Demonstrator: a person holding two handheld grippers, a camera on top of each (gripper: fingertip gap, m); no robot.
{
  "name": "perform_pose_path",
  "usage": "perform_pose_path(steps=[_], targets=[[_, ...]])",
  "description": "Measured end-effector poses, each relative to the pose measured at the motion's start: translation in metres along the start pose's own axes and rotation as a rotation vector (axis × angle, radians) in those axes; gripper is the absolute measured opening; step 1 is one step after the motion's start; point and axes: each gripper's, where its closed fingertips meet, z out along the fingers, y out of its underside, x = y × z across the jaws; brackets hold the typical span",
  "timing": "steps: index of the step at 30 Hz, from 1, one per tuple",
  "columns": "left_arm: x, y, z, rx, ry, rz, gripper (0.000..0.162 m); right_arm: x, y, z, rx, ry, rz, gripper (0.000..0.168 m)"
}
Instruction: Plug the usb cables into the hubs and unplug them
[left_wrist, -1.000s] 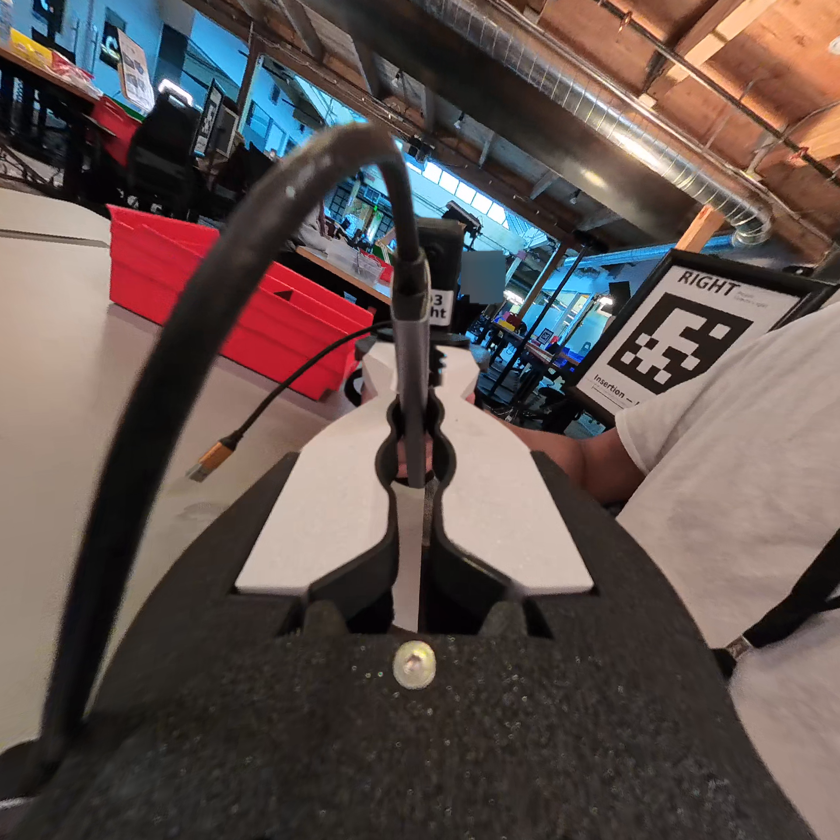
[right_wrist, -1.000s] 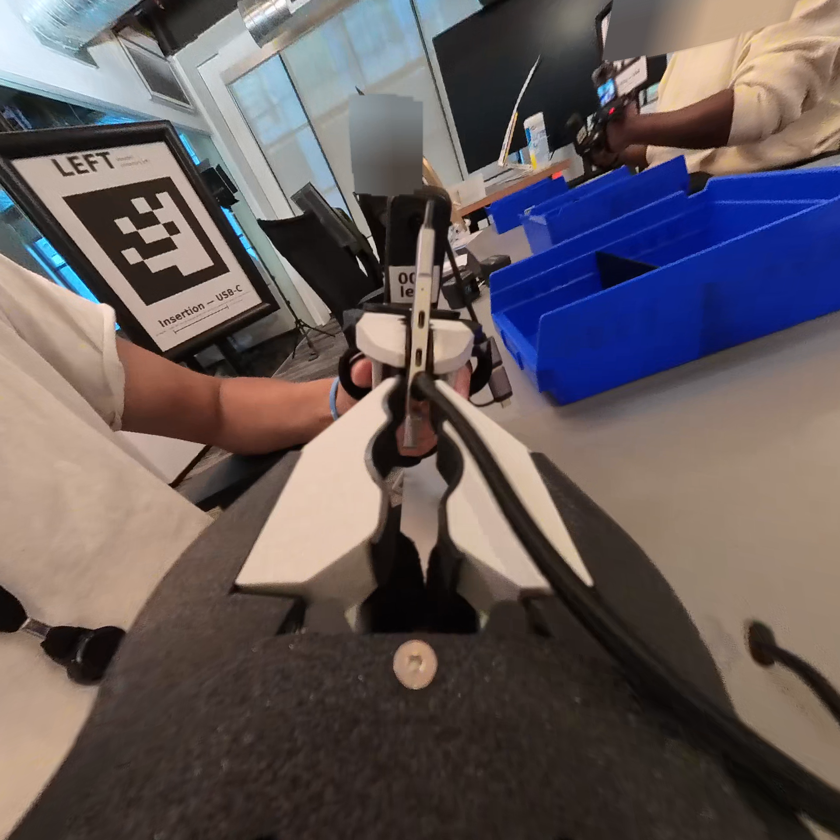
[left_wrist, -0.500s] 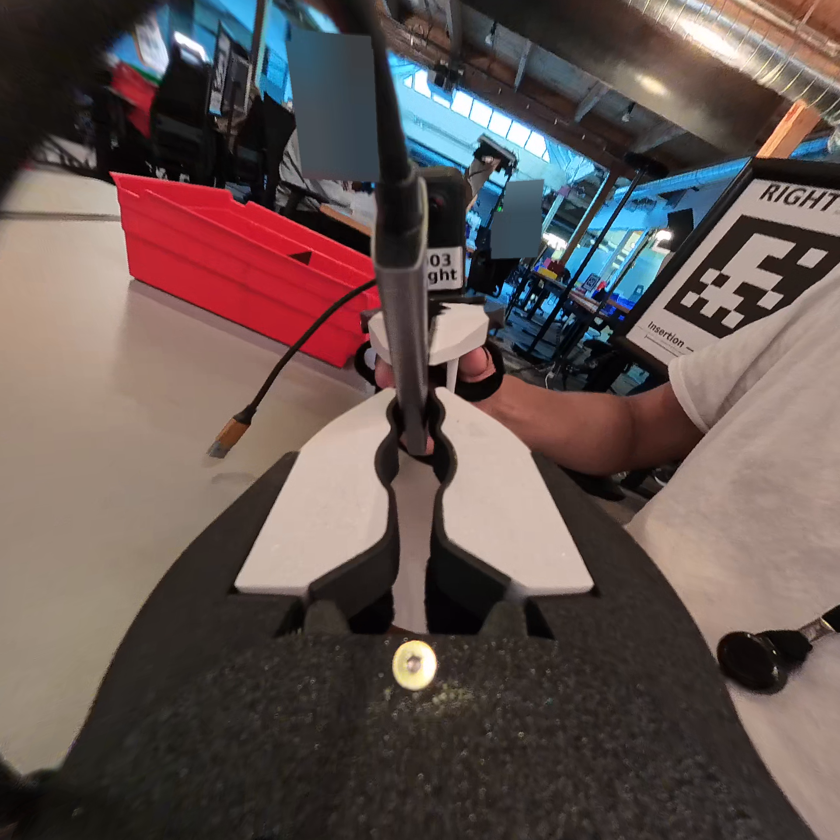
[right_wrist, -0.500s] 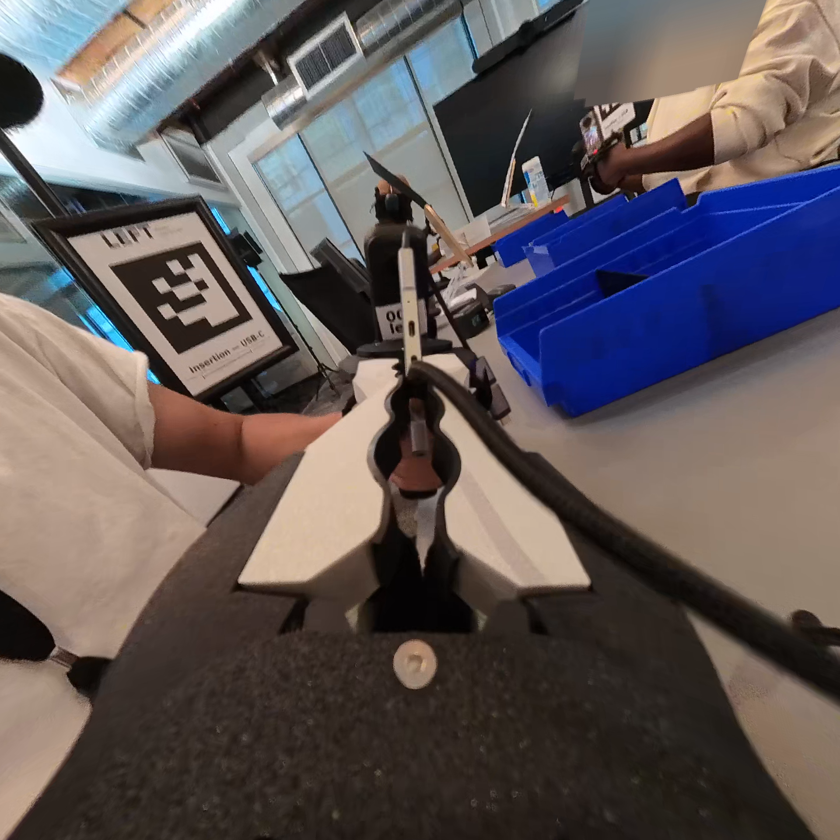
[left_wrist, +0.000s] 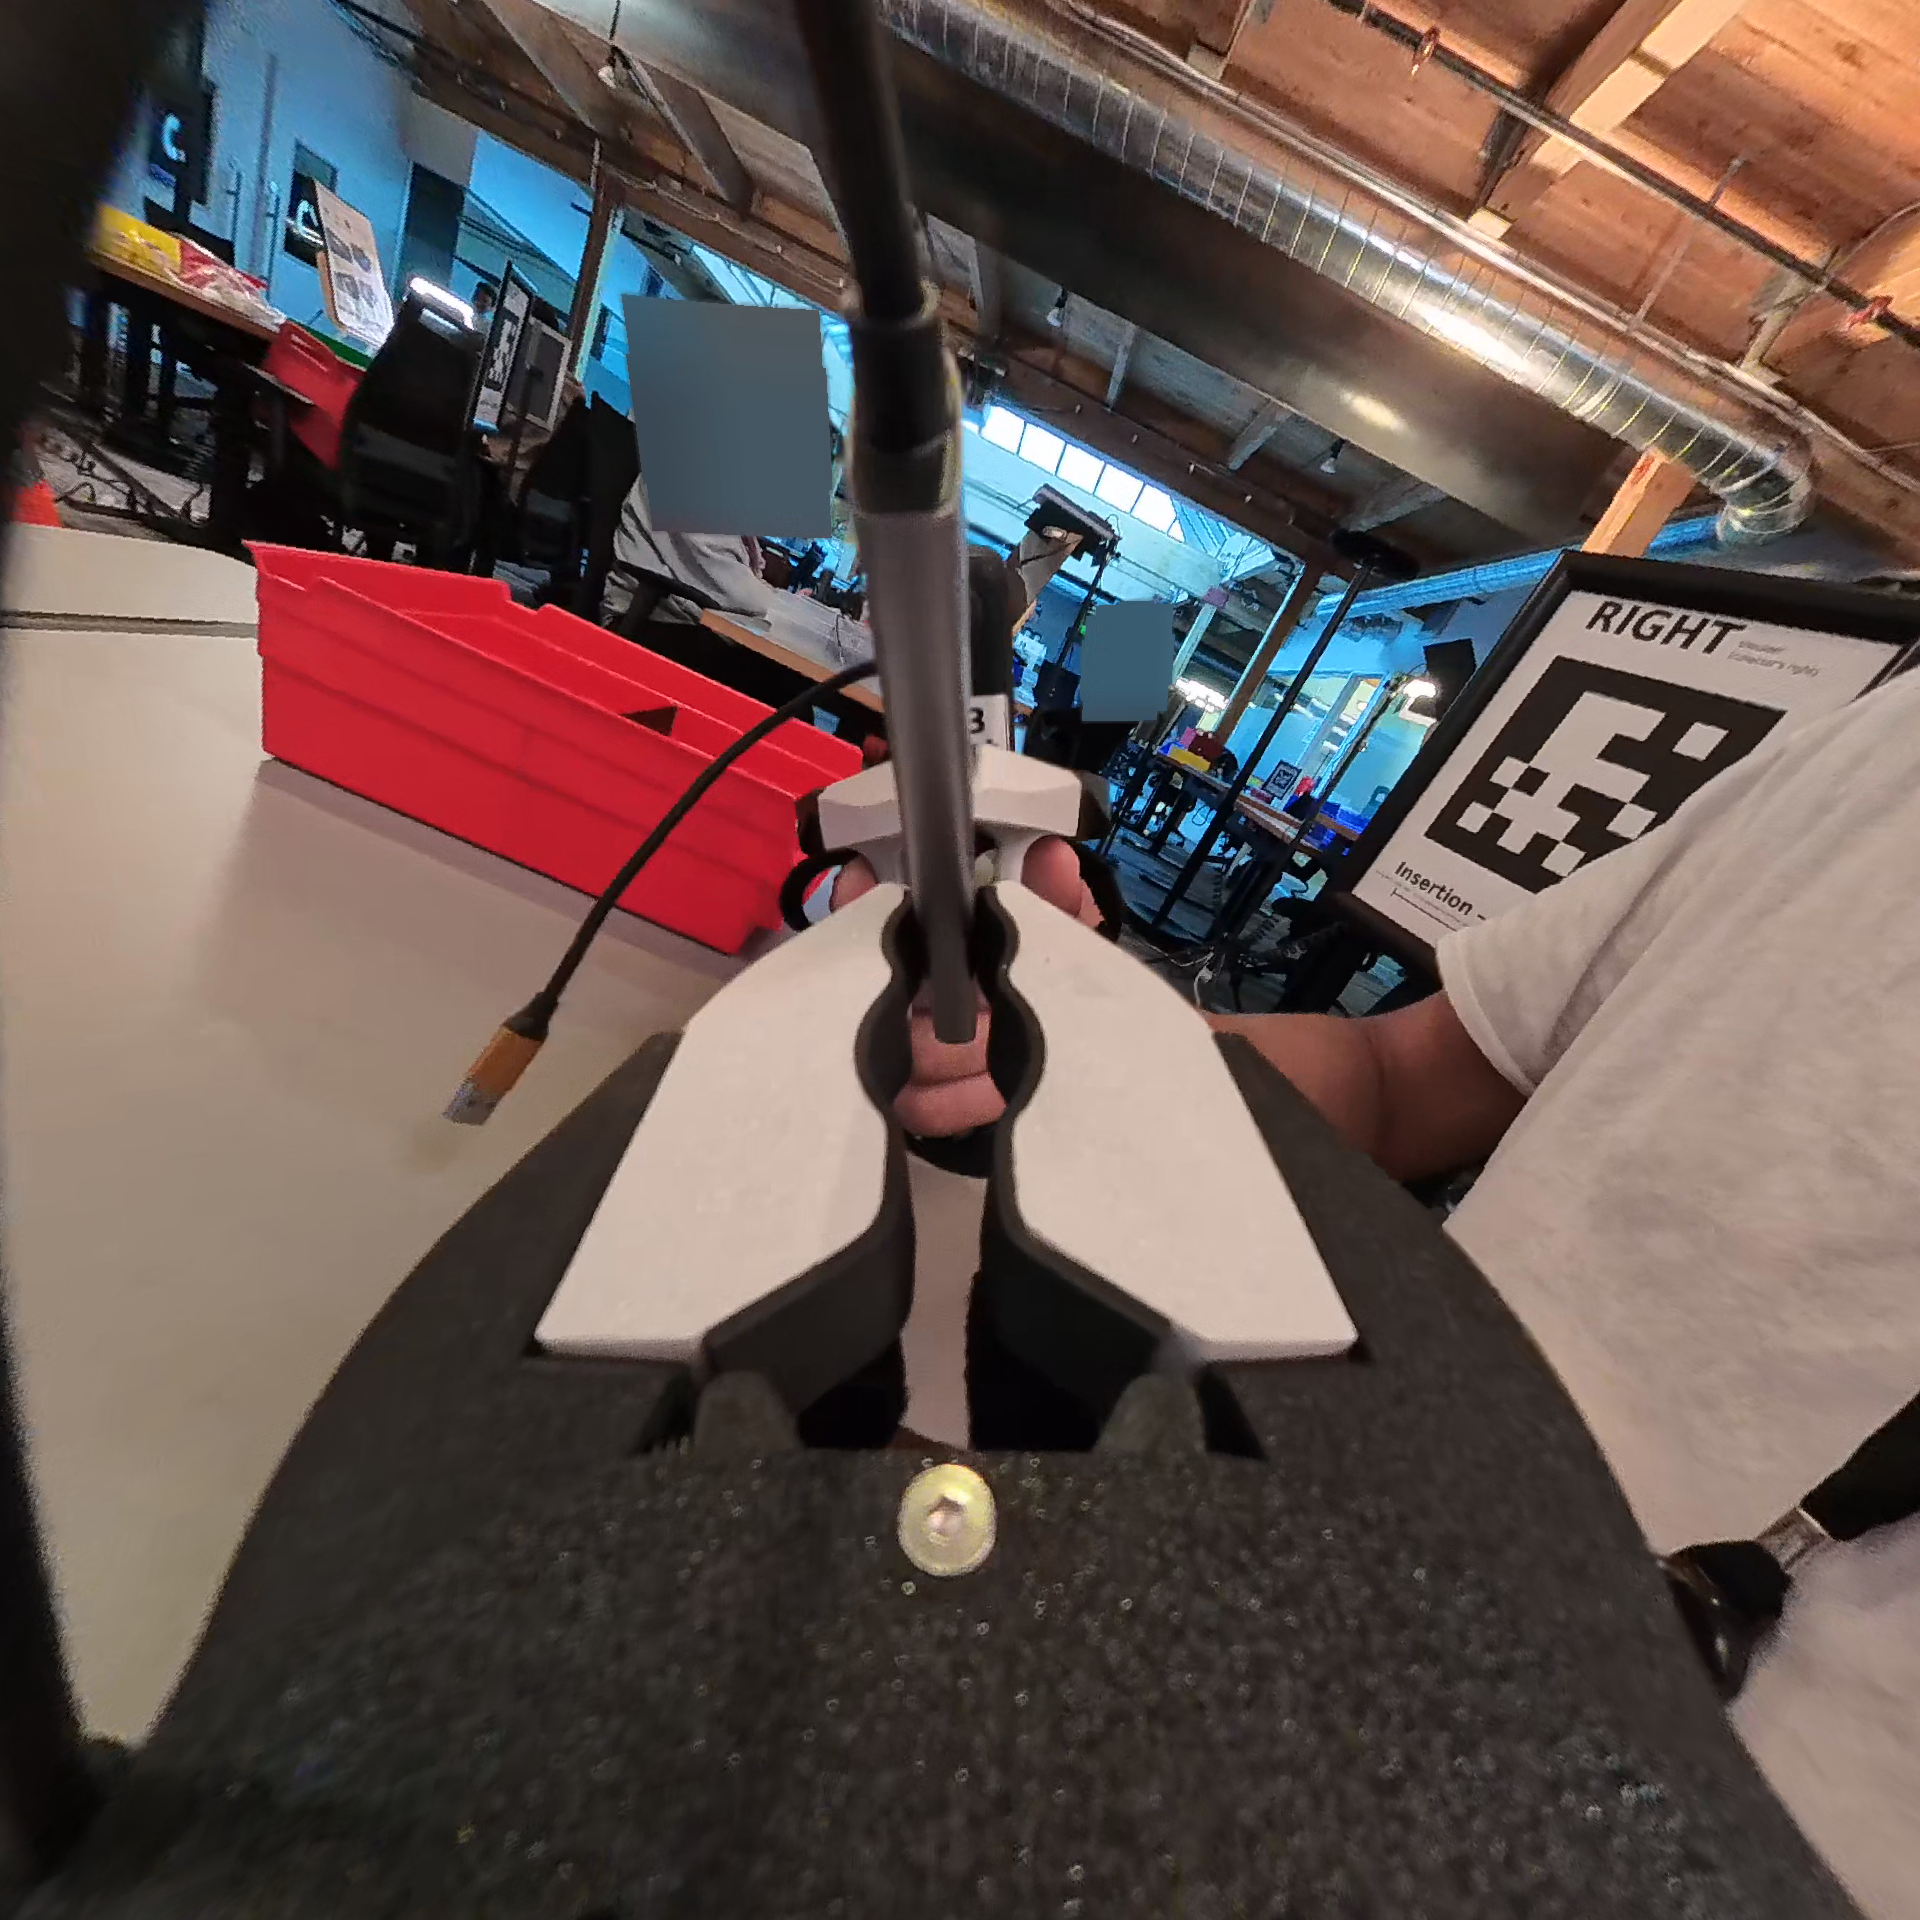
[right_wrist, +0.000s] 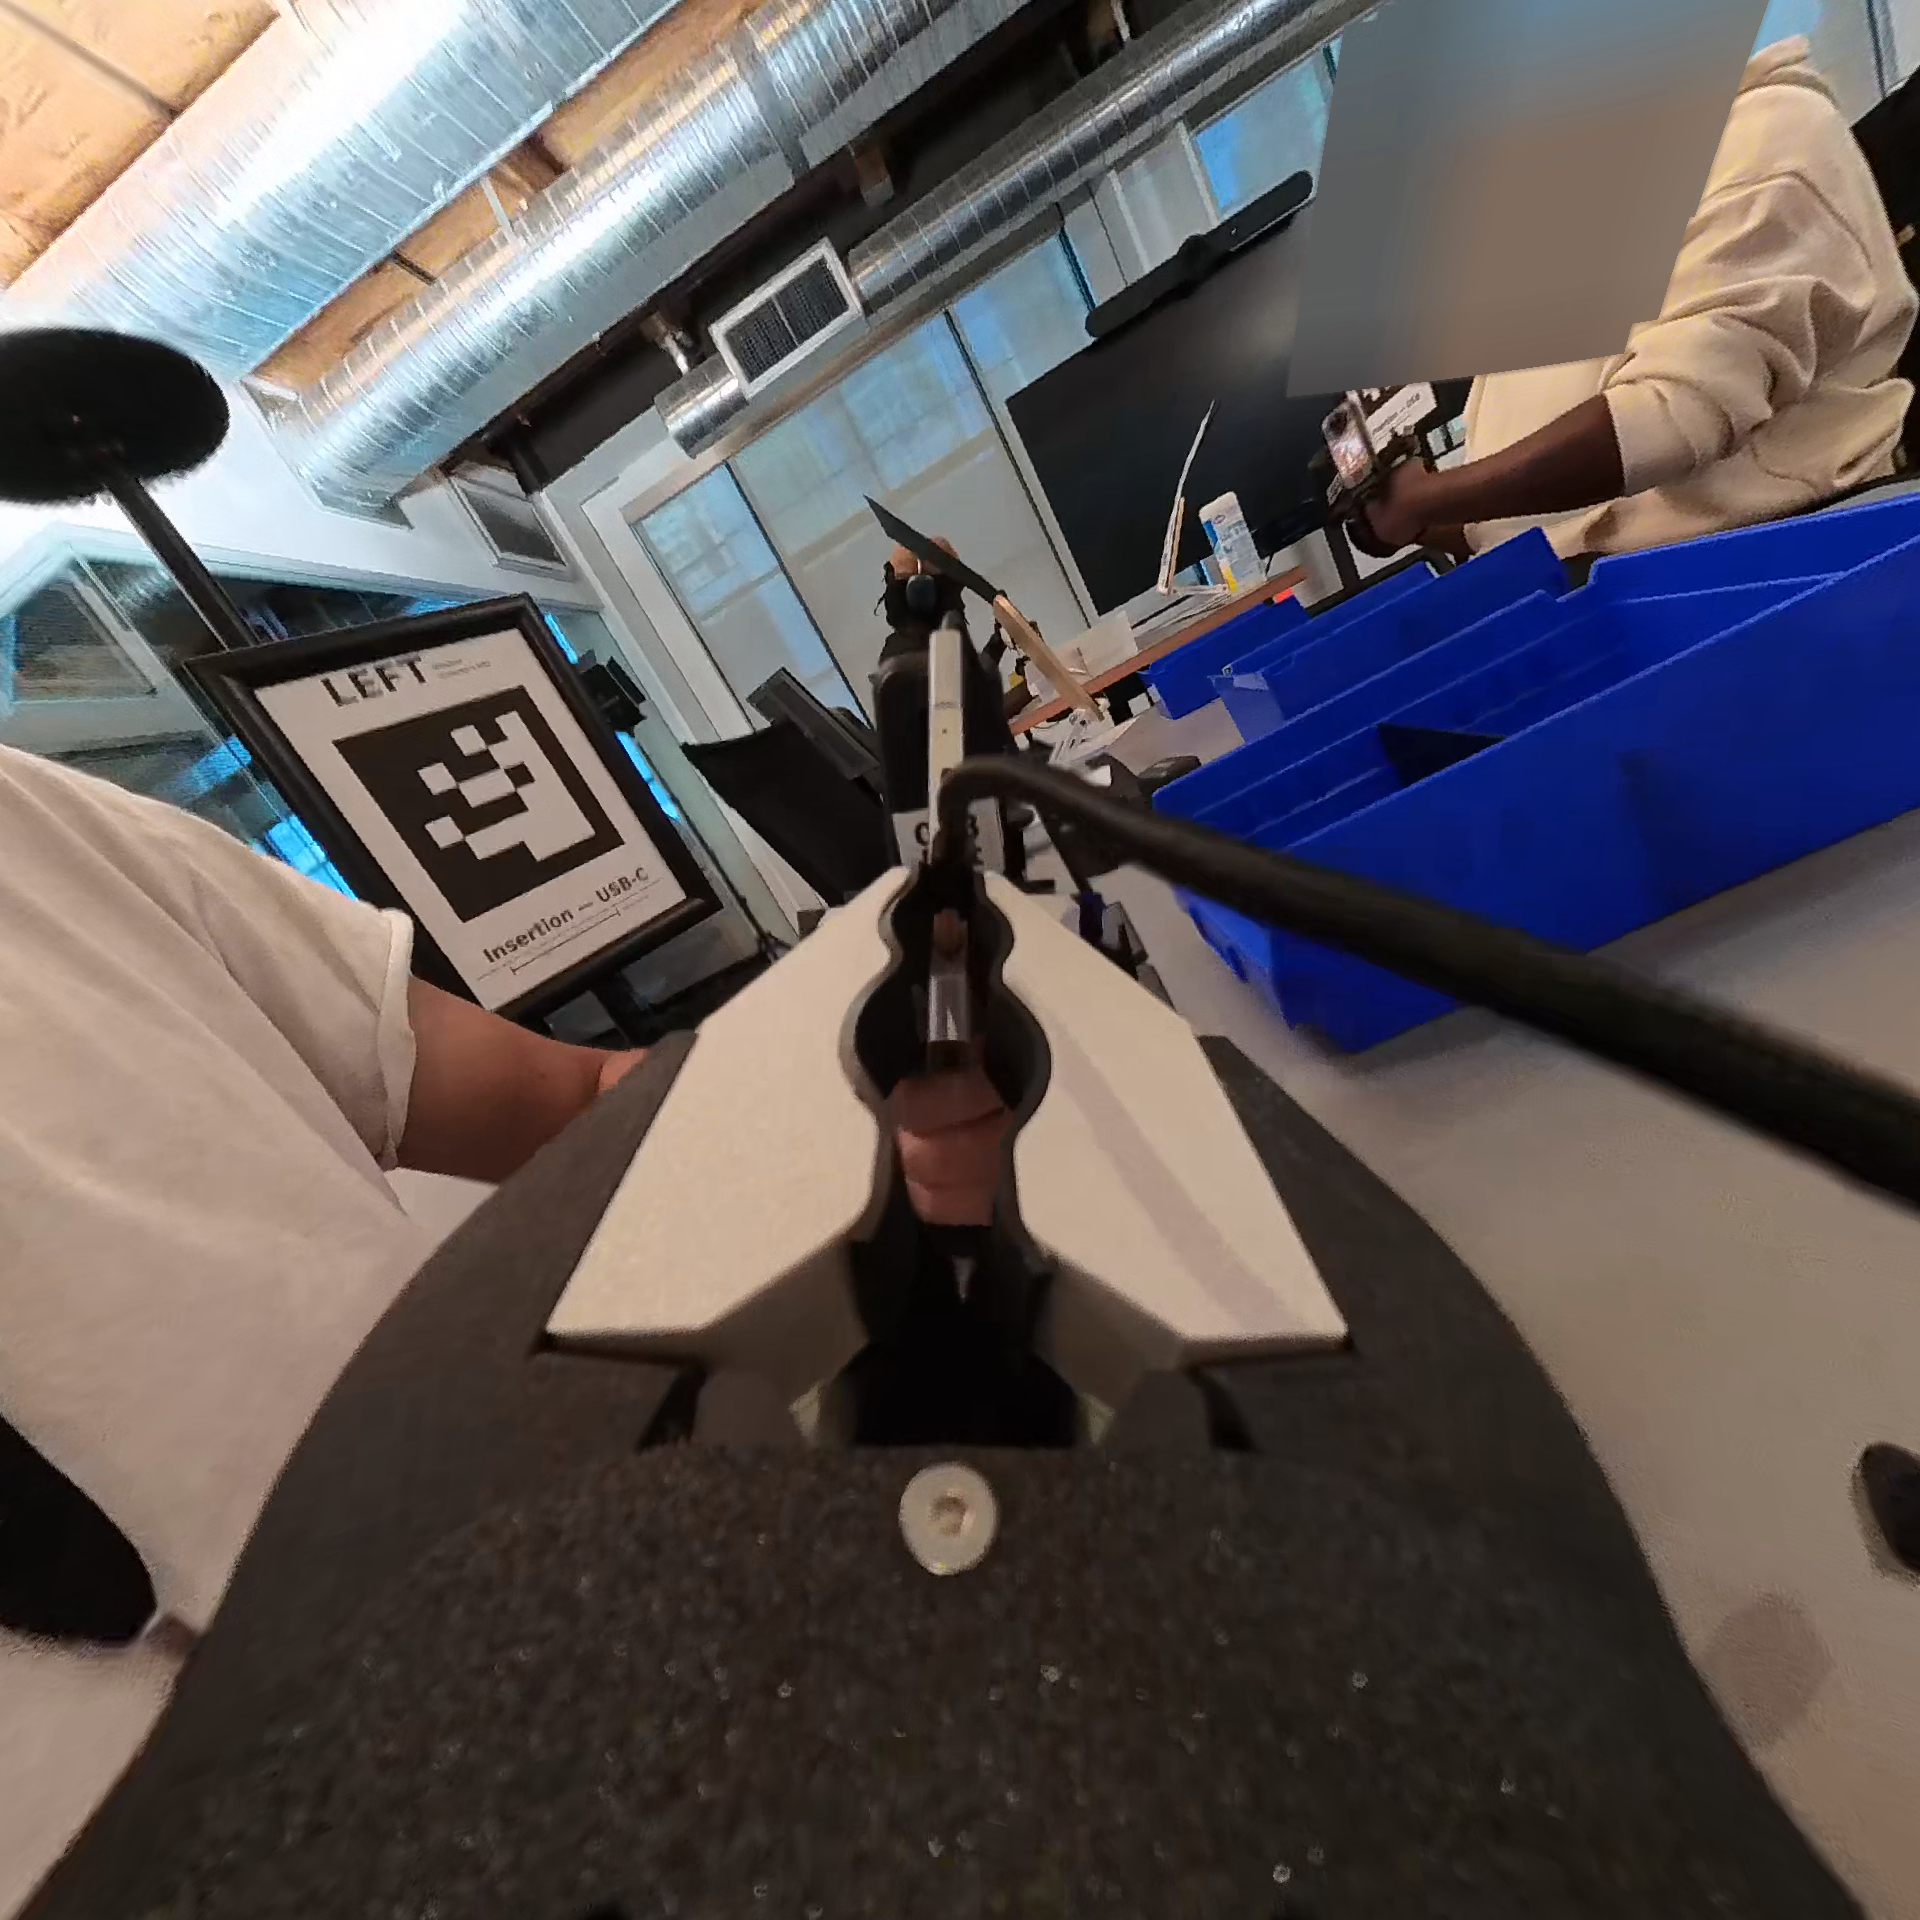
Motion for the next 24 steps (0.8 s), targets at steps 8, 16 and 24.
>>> perform_pose_path(steps=[8,16,24], targets=[[0.006,-0.009,0.002,0.053,0.015,0.000,0.010,-0.007,-0.010,0.003,0.076,-0.013,-0.041,0.002],[0.008,-0.017,0.002,0.099,0.004,0.016,0.010,-0.010,-0.019,0.007,0.157,-0.016,-0.036,0.002],[0.009,-0.019,0.003,0.128,-0.001,0.030,0.010,-0.009,-0.023,0.007,0.206,0.001,-0.031,0.002]])
